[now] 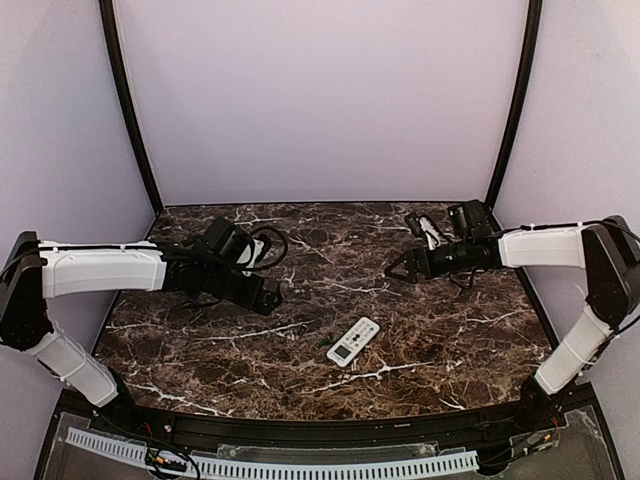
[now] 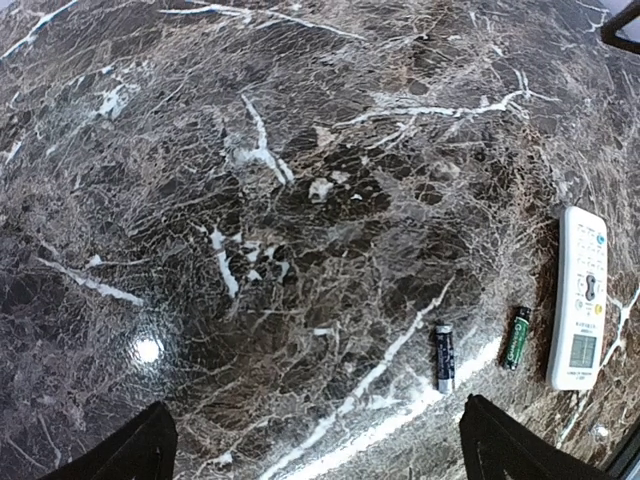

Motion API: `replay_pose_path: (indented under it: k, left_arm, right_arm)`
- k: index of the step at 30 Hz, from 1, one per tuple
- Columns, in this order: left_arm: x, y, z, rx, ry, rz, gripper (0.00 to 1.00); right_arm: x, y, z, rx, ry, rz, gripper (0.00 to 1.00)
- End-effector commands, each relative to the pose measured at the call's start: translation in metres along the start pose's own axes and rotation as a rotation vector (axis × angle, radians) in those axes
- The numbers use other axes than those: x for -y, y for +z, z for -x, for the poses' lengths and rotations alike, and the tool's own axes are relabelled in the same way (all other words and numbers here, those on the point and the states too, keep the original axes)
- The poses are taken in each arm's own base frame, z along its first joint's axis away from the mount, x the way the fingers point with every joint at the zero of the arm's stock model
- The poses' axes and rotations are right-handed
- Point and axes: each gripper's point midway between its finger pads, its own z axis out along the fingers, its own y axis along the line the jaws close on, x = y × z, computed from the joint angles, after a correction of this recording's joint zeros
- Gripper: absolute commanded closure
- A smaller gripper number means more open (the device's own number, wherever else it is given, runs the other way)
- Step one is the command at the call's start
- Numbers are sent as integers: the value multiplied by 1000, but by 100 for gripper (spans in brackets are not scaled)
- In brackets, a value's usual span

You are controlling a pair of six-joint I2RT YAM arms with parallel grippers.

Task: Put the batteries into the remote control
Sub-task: Adjust the remote control at the center of the board.

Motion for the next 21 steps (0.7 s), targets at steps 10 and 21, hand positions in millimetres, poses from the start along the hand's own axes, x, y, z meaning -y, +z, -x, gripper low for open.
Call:
replay_pose_path:
  k: [10, 21]
  left_arm:
    - [53, -14, -25, 39, 208, -74, 0]
    - [34, -13, -19, 41, 182, 45, 0]
  right_arm:
    - [-56, 67, -13, -164, -64, 275, 1]
    - [-87, 97, -45, -292, -21, 425, 1]
